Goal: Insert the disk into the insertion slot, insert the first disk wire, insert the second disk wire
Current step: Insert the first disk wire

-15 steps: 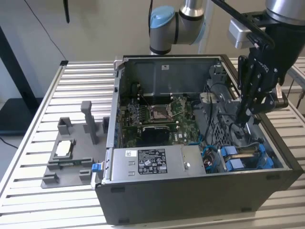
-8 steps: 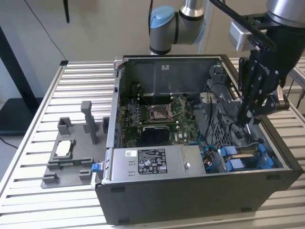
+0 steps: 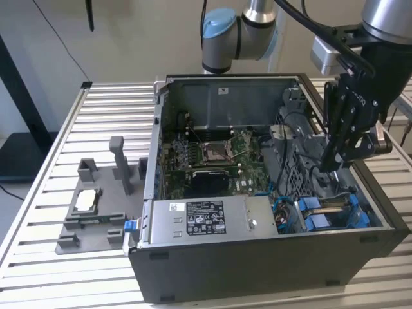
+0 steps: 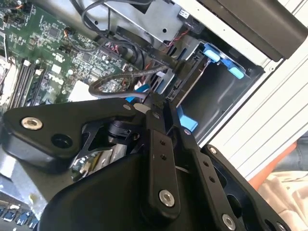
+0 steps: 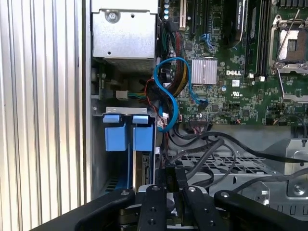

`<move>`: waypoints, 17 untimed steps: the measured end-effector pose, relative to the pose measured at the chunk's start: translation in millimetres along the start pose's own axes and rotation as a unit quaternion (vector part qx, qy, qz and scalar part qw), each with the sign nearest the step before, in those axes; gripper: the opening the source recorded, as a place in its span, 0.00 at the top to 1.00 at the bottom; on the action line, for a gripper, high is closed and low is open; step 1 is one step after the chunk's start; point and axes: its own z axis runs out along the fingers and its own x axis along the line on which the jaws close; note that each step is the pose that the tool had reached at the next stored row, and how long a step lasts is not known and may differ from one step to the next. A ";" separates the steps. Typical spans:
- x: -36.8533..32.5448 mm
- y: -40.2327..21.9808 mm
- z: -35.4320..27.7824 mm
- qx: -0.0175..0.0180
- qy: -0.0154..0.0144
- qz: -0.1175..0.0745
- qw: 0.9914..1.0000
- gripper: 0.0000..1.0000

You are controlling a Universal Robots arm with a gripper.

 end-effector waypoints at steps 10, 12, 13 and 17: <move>3.3 -8.6 5.9 0.000 0.009 0.000 1.000 0.81; 4.1 -10.2 7.3 0.000 0.011 0.000 1.000 0.81; 4.4 -11.1 8.1 0.000 0.012 0.000 1.000 0.81; 6.1 -15.5 11.8 0.000 0.014 0.000 1.000 0.81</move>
